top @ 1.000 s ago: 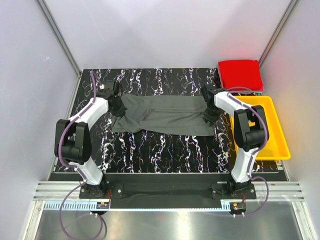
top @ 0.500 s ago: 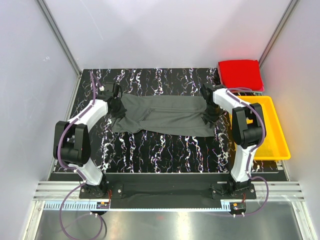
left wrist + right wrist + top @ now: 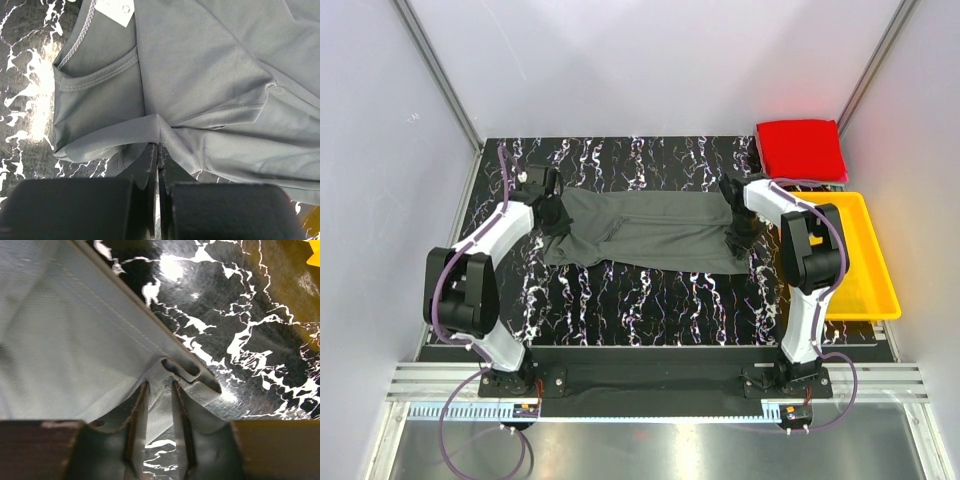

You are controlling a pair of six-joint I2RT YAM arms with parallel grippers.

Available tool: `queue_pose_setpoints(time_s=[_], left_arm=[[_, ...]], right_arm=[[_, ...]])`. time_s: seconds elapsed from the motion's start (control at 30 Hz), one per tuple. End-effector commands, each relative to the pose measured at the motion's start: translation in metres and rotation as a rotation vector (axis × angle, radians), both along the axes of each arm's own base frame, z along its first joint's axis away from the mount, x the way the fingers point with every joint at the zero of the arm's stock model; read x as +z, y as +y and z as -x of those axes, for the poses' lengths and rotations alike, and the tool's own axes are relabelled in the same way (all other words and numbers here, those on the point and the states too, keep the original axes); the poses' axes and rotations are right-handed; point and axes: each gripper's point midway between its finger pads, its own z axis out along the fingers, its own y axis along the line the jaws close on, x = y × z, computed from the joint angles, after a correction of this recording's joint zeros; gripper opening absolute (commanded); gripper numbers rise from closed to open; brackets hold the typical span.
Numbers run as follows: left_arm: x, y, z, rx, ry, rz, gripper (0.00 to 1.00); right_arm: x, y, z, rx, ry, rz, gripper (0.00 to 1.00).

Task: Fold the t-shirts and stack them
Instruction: Fold the tshirt

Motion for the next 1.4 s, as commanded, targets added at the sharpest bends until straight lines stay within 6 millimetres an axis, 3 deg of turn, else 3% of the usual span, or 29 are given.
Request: queue_pose_setpoints(time_s=[0.0, 0.13, 0.43, 0.67, 1.07, 1.37], left_arm=[[0.021, -0.001, 0.0, -0.008, -0.072, 0.016, 0.0], [0.02, -0.004, 0.009, -0.02, -0.076, 0.011, 0.0], [0.019, -0.015, 0.041, -0.054, -0.08, -0.015, 0.0], [0.008, -0.017, 0.067, -0.067, -0.054, -0.015, 0.0], [0.017, -0.021, 0.075, -0.115, -0.055, -0.008, 0.0], [0.02, -0.024, 0.057, -0.191, -0.036, -0.049, 0.0]], right_arm=[[0.004, -0.006, 0.003, -0.008, -0.026, 0.032, 0.23], [0.008, -0.01, 0.013, -0.002, -0.031, 0.033, 0.0], [0.039, -0.022, 0.039, 0.051, -0.088, 0.044, 0.0], [0.033, -0.025, 0.061, 0.074, -0.092, 0.026, 0.0], [0.037, -0.031, 0.074, 0.089, -0.103, 0.03, 0.0], [0.036, -0.026, 0.053, 0.19, -0.105, 0.027, 0.0]])
